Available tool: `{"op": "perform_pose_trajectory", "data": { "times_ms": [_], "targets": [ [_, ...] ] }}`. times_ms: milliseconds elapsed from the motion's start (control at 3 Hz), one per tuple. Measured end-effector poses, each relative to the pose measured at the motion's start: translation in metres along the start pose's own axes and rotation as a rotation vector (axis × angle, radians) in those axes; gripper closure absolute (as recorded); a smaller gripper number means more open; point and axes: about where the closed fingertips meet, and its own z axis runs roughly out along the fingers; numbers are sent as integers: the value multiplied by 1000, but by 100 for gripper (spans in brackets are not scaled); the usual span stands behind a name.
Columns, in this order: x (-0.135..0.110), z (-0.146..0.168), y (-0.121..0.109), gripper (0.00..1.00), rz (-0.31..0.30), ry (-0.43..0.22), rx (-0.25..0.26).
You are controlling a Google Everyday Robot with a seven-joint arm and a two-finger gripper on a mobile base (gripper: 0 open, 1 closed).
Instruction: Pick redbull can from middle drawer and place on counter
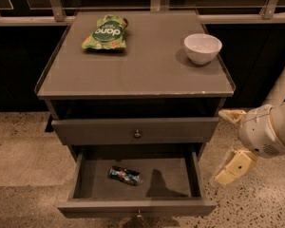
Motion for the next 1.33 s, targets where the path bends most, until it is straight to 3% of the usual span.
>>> {"op": "perform_pose_trajectory", "data": {
  "times_ms": [333, 667, 1000, 1333],
  "targets": [
    [14, 15, 17, 0, 29, -17, 31],
    [46, 72, 53, 0, 93, -90, 24],
    [79, 132, 78, 0, 138, -102, -27],
    [85, 140, 79, 0, 152, -102, -26]
  ]
}}
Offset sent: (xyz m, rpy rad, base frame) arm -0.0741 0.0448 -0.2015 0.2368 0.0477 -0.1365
